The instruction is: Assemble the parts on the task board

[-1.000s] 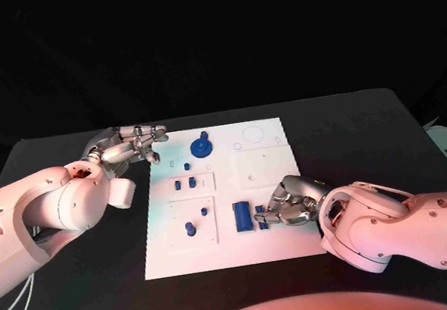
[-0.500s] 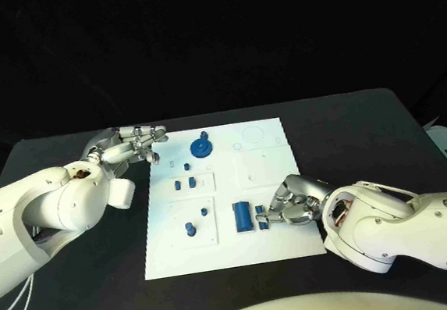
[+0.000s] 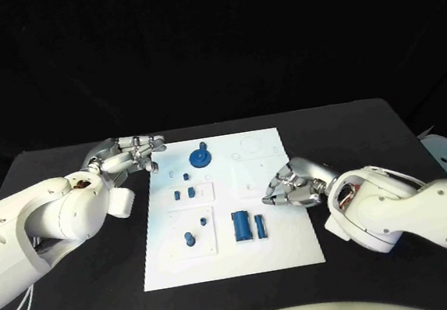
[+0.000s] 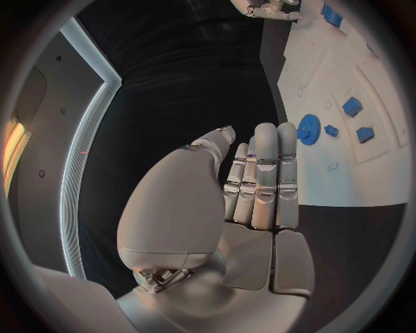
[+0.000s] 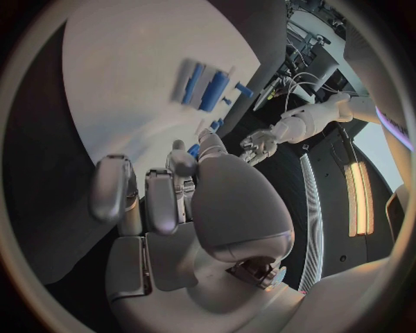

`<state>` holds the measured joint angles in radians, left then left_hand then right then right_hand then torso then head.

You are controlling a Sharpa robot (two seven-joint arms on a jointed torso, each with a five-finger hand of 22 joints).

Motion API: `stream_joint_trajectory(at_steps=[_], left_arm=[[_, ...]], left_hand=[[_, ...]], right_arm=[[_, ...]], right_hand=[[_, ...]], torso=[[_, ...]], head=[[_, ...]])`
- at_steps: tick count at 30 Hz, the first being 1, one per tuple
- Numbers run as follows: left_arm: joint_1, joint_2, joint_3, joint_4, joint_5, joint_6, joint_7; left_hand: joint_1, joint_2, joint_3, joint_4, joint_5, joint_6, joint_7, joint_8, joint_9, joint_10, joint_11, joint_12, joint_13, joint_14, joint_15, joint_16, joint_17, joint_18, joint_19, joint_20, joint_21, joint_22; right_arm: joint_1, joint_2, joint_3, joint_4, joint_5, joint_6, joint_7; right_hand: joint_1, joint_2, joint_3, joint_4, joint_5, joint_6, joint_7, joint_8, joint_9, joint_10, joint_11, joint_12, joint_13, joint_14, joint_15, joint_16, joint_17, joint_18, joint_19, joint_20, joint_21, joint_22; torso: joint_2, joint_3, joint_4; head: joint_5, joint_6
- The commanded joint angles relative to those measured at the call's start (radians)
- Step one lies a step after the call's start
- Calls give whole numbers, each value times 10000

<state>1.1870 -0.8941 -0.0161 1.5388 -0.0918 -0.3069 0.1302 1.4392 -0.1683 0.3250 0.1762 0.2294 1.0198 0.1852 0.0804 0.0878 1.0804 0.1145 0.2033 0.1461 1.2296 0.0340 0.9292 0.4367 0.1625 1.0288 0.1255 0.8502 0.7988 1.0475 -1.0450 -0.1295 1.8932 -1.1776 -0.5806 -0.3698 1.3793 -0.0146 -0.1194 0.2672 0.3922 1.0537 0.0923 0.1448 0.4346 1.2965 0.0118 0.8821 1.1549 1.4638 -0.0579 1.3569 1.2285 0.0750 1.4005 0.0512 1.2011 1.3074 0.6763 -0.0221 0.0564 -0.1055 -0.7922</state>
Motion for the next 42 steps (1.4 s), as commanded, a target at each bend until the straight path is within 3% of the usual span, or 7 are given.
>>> stream_joint_trajectory(at_steps=[1, 6, 17, 29, 30, 40, 42], left_arm=[[-19, 166, -14, -172, 711, 313, 618], [-71, 453, -35, -529, 1357, 285, 987], [-236, 1425, -41, -2027, 2404, -56, 1900], [-388, 2515, -36, -3263, 2442, -740, 2485], [-371, 2435, -45, -3202, 2271, -408, 1951], [-677, 2039, 18, -2126, 1857, -1701, 2547], [-795, 1886, 42, -1711, 1697, -2200, 2777]], left_hand=[[-167, -20, -148, 35, -37, -73, -34, 59, -23, -86, -3, 78, 23, -135, 15, -30, -34, 208, -208, 27, -198, -172], [-175, 7, -555, 110, -32, -108, -28, 108, -66, -157, 56, 265, 52, -1442, 151, -908, -506, 158, -1025, 180, -1014, -565], [159, 392, -1524, 297, -4, -513, -42, 27, -213, -584, 484, -347, -633, -3398, 1054, -6000, -2774, -236, -3645, 1554, -5386, -3329], [262, 770, -2916, 291, 15, -1149, -465, -193, -245, -1728, 590, -1445, -851, -4305, 1580, -8665, -3760, -748, -3843, 1663, -7378, -5086], [-4154, 1683, -3250, -331, -688, -3863, -888, -804, -878, -4442, 67, -2033, -1461, -6696, 997, -9292, -4367, -921, -5821, 780, -7690, -5945], [-7436, 1683, -3250, -777, -1199, -5905, -1852, -804, -878, -6492, -319, -2033, -1461, -8502, 572, -9292, -4367, -1625, -7232, 127, -8502, -6607], [-7984, 1683, -3250, -856, -1284, -6238, -1852, -804, -878, -6832, -384, -2033, -1461, -8800, 500, -9292, -4367, -1625, -7472, 16, -8502, -6715]], right_arm=[[356, 95, 14, -710, 3599, -232, 3239], [776, 451, 15, -1864, 6175, 158, 4964], [1159, 2292, 104, -5228, 8927, 904, 7349], [1167, 3455, 153, -7115, 9986, 2078, 8020], [1180, 3394, 153, -7032, 9424, 1275, 7416], [787, 3141, 542, -5739, 10224, 197, 7921], [635, 3043, 692, -5240, 10533, -220, 8115]], right_hand=[[430, -9, 69, -152, -217, -208, 136, -179, -69, -1350, 121, -2663, -1935, -438, 128, -1538, -1828, 417, -1009, 105, -2234, 735], [1168, 144, 201, -235, -987, -436, 377, -483, -307, -1848, 377, -4114, -3566, -1648, 359, -5462, -5702, 1077, -2909, 346, -6903, -1359], [2255, 181, 931, -185, -1525, -259, 819, -840, -1250, -1999, 924, -7041, -7787, -3337, 1162, -10051, -8087, 1017, -4306, 1039, -9689, -3749], [1604, -19, 1218, -422, -1836, -633, 1078, -822, -2572, -1985, 1418, -8169, -10408, -3986, 1822, -12808, -10402, 1075, -4886, 1860, -11400, -6417], [-3000, 146, 1194, -1081, -2444, -3614, 466, -1448, -3074, -5307, 940, -8821, -10699, -7217, 1426, -13569, -10913, 445, -7640, 1112, -12011, -8354], [-6500, 146, 1194, -1603, -2932, -5848, 25, -1448, -3500, -7770, 608, -8821, -11549, -9602, 579, -13569, -11382, 205, -9687, 608, -12011, -9909], [-7071, 146, 1194, -1682, -3008, -6218, -49, -1448, -3568, -8177, -118, -8821, -11549, -10000, 579, -13569, -11453, 165, -10029, 519, -12011, -10159]], torso=[[-232, -59, 26], [-467, -125, 19], [-919, -194, -117], [-1090, -130, 70], [-1064, -167, 34], [-1205, 47, -295], [-1246, 108, -390]], head=[[-83, 224], [-200, 700], [-278, 1537], [-36, 1922], [-121, 1880], [526, 1903], [712, 1910]])
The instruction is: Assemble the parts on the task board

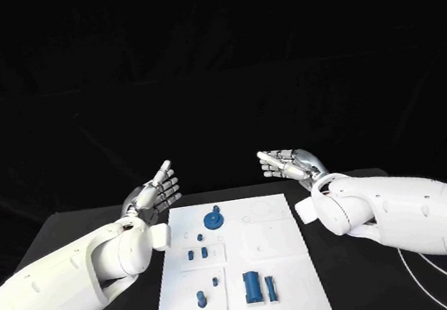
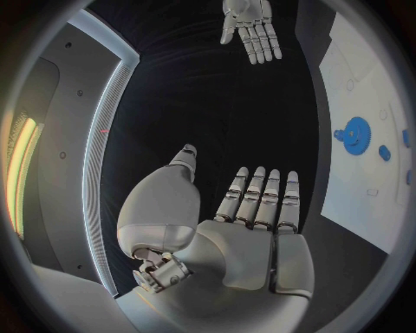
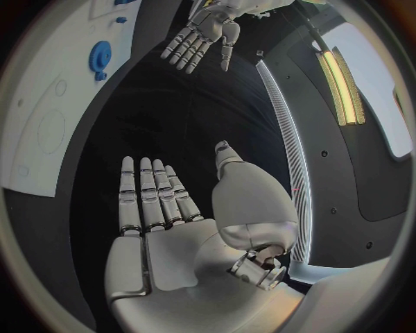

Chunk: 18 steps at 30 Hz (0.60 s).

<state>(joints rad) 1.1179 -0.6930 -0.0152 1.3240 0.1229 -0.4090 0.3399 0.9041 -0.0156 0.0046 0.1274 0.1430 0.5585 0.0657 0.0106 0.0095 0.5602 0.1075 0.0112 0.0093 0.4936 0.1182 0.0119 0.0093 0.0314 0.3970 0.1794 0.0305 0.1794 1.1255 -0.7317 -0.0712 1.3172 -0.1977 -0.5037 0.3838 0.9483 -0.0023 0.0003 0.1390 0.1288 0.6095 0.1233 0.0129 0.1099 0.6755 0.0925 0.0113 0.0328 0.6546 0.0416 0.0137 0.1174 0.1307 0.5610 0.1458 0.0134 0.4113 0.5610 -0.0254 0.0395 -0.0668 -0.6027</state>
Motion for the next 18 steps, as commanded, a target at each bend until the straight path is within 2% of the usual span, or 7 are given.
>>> stream_joint_trajectory(at_steps=[1, 4, 5, 6, 8, 10, 18], left_arm=[[-169, -209, 47, 665, -539, -1454, 807], [-384, -488, 91, 1422, -830, -2364, 1227], [-434, -552, 101, 1596, -897, -2572, 1322], [-457, -581, 106, 1676, -928, -2669, 1367], [-540, -689, 123, 1968, -1040, -3020, 1529], [-603, -771, 136, 2192, -1126, -3288, 1653], [-679, -870, 152, 2460, -1229, -3610, 1801]], left_hand=[[-2882, 156, -46, -403, -459, -1784, -657, -106, -95, -1784, -342, -112, -93, -1575, -375, -119, -93, -314, -1267, -572, -305, -571], [-3669, 156, -46, -512, -584, -2269, -657, -106, -95, -2270, -1075, -112, -93, -2004, -481, -119, -93, -314, -1611, -731, -305, -727], [-3877, 156, -46, -516, -616, -2399, -657, -106, -95, -2406, -1075, -112, -93, -2120, -1182, -119, -93, -314, -1701, -771, -305, -768], [-4017, 156, -46, -547, -639, -2485, -657, -106, -95, -2489, -1075, -112, -93, -2199, -1182, -119, -93, -314, -1767, -796, -305, -797], [-4403, 156, -46, -1274, -701, -2721, -657, -106, -95, -2729, -1075, -112, -93, -2389, -1182, -119, -93, -314, -1933, -876, -305, -873], [-4718, 156, -46, -1274, -1430, -2915, -657, -106, -95, -2924, -1075, -112, -93, -2572, -1182, -119, -93, -314, -2070, -938, -305, -936], [-5958, 156, -46, -1274, -1430, -3681, -657, -106, -95, -3690, -1075, -112, -93, -3251, -1182, -119, -93, -314, -2623, -1794, -305, -1794]], right_arm=[[-226, -141, 189, 787, 900, -1211, 683], [-471, -299, 431, 1592, 1398, -1882, 997], [-525, -334, 485, 1771, 1509, -2032, 1067], [-550, -350, 509, 1854, 1560, -2100, 1099], [-639, -407, 597, 2145, 1740, -2343, 1213], [-702, -448, 660, 2353, 1869, -2517, 1294], [-755, -483, 712, 2528, 1977, -2663, 1362]], right_hand=[[-3023, 23, -3, -441, -411, -1945, -393, -129, -351, -2153, -925, -113, -328, -2085, -416, -137, -375, -393, -1789, -465, -134, -1311], [-3851, 23, -3, -562, -522, -2479, -505, -129, -1099, -2742, -925, -113, -328, -2660, -416, -137, -1174, -502, -2277, -592, -134, -1671], [-4071, 23, -3, -593, -553, -2621, -532, -129, -1099, -2901, -925, -113, -328, -2812, -416, -137, -1174, -502, -2408, -628, -134, -1766], [-4218, 23, -3, -615, -574, -2716, -1233, -129, -1099, -3005, -925, -113, -328, -2912, -416, -137, -1174, -502, -2495, -649, -134, -1830], [-4622, 23, -3, -665, -1288, -2977, -1233, -129, -1099, -3295, -925, -113, -328, -3193, -416, -137, -1174, -1307, -2735, -711, -134, -2006], [-4942, 23, -3, -1390, -1288, -3176, -1233, -129, -1099, -3528, -925, -113, -328, -3409, -416, -137, -1174, -1307, -2925, -1458, -134, -2144], [-6251, 23, -3, -1390, -1288, -4022, -1233, -129, -1099, -4456, -925, -113, -328, -4318, -416, -137, -1174, -1307, -3688, -1458, -134, -2714]], torso=[[-109, 166, -260], [-152, 231, -359], [-159, 241, -375], [-162, 245, -381], [-167, 254, -395], [-168, 254, -395], [-168, 254, -395]], head=[[403, 17], [597, 24], [629, 25], [642, 26], [668, 27], [668, 27], [668, 27]])
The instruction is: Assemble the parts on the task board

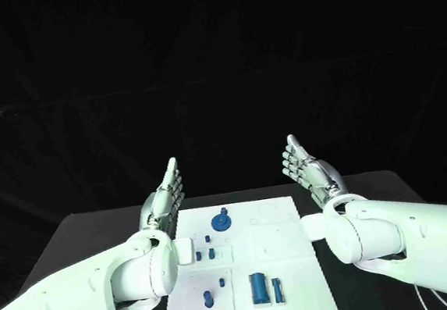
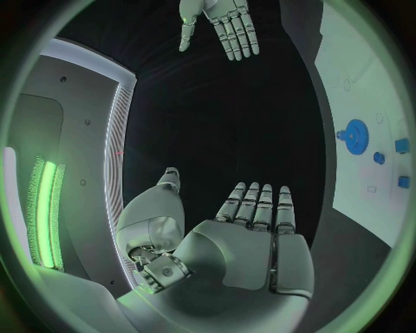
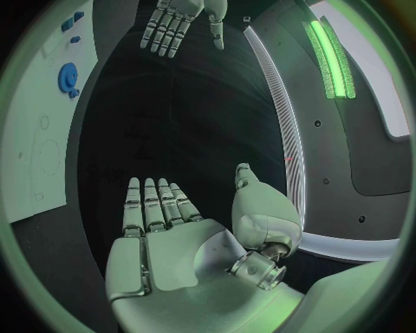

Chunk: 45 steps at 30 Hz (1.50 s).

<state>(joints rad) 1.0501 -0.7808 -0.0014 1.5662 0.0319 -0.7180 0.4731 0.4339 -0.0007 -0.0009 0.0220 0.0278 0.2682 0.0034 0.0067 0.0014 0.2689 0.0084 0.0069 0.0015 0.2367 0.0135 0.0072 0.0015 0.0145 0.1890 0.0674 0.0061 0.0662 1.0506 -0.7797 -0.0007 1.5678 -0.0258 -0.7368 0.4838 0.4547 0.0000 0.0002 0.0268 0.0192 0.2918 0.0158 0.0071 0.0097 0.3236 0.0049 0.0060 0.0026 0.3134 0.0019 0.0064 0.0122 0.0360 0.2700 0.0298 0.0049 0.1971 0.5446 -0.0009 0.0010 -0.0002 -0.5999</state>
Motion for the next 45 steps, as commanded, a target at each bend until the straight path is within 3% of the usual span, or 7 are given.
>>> stream_joint_trajectory(at_steps=[1, 24, 25, 26, 28, 32, 45], left_arm=[[-1, 8, 14, 38, -319, -520, 469], [-1, 8, 14, 38, -319, -520, 469], [-1, 8, 14, 38, -319, -520, 469], [-1, 8, 14, 38, -319, -520, 469], [-1, 8, 14, 38, -319, -520, 469], [-1, 8, 14, 38, -319, -520, 469], [-1, 8, 14, 38, -319, -520, 469]], left_hand=[[-1383, 7, 9, -220, -278, -856, -34, -67, -14, -858, -84, -69, -15, -754, -135, -72, -15, -145, -606, -674, -61, -662], [-3205, 7, 9, -220, -278, -1971, -34, -67, -14, -1968, -84, -69, -15, -2367, -135, -72, -15, -145, -1890, -674, -61, -662], [-3257, 7, 9, -220, -278, -1972, -34, -67, -14, -1987, -84, -69, -15, -2367, -135, -72, -15, -145, -1890, -674, -61, -662], [-3284, 7, 9, -220, -278, -2682, -34, -67, -14, -2689, -84, -69, -15, -2367, -135, -72, -15, -145, -1890, -674, -61, -662], [-3352, 7, 9, -220, -278, -2682, -34, -67, -14, -2689, -84, -69, -15, -2367, -135, -72, -15, -145, -1890, -674, -61, -662], [-4339, 7, 9, -220, -278, -2682, -34, -67, -14, -2689, -84, -69, -15, -2367, -135, -72, -15, -145, -1890, -674, -61, -662], [-4339, 7, 9, -220, -278, -2682, -34, -67, -14, -2689, -84, -69, -15, -2367, -135, -72, -15, -145, -1890, -674, -61, -662]], right_arm=[[-6, -3, 7, 22, 258, -332, 362], [-6, -3, 7, 22, 258, -332, 362], [-6, -3, 7, 22, 258, -332, 362], [-6, -3, 7, 22, 258, -332, 362], [-6, -3, 7, 22, 258, -332, 362], [-6, -3, 7, 22, 258, -332, 362], [-6, -3, 7, 22, 258, -332, 362]], right_hand=[[-1450, 0, -2, -268, -192, -930, -158, -71, -97, -1032, -49, -60, -26, -994, -19, -64, -122, -360, -858, -298, -49, -629], [-3353, 0, -2, -268, -192, -2138, -158, -71, -97, -2382, -49, -60, -26, -2311, -19, -64, -122, -360, -1978, -298, -49, -1971], [-3442, 0, -2, -268, -192, -2209, -158, -71, -97, -2458, -49, -60, -26, -2362, -19, -64, -122, -360, -2700, -298, -49, -1971], [-3656, 0, -2, -268, -192, -2918, -158, -71, -97, -3236, -49, -60, -26, -3134, -19, -64, -122, -360, -2700, -298, -49, -1971], [-4547, 0, -2, -268, -192, -2918, -158, -71, -97, -3236, -49, -60, -26, -3134, -19, -64, -122, -360, -2700, -298, -49, -1971], [-4547, 0, -2, -268, -192, -2918, -158, -71, -97, -3236, -49, -60, -26, -3134, -19, -64, -122, -360, -2700, -298, -49, -1971], [-4547, 0, -2, -268, -192, -2918, -158, -71, -97, -3236, -49, -60, -26, -3134, -19, -64, -122, -360, -2700, -298, -49, -1971]], torso=[[-4, 9, -10], [-4, 9, -10], [-4, 9, -10], [-4, 9, -10], [-4, 9, -10], [-4, 9, -10], [-4, 9, -10]], head=[[2, -1], [2, -1], [2, -1], [2, -1], [2, -1], [2, -1], [2, -1]])
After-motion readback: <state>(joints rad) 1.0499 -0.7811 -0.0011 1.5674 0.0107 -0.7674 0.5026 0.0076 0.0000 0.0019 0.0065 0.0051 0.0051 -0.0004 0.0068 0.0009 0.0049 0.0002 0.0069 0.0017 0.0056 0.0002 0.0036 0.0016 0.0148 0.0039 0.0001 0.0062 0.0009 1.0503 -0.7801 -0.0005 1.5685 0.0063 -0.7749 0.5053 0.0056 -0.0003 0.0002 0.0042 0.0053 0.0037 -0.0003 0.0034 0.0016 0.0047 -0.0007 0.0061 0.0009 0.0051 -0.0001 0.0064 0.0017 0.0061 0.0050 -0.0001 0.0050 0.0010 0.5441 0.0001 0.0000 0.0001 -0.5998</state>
